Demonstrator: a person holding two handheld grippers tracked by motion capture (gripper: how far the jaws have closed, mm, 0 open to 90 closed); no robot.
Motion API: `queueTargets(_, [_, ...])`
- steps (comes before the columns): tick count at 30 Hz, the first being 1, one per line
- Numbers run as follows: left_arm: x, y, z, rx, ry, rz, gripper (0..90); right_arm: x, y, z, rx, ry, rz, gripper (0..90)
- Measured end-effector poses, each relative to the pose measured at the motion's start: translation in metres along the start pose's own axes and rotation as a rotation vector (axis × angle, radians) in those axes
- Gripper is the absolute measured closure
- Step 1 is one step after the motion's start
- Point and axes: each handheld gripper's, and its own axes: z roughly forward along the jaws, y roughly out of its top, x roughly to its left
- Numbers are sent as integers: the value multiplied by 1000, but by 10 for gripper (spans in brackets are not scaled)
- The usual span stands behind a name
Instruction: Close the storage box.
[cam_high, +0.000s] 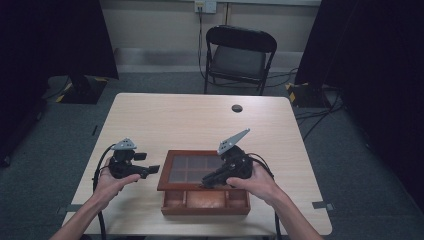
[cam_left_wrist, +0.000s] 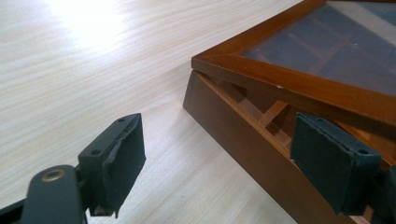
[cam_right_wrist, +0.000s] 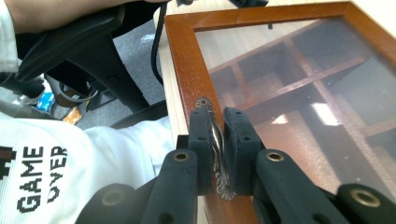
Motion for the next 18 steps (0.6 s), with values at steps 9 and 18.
queueTargets(9, [5, -3, 0, 8, 16, -26, 179, 2, -7, 7, -5, -36, 6, 824])
queueTargets(18, [5, -3, 2, 16, 25, -30, 179, -1, -17, 19, 29, -43, 17, 825])
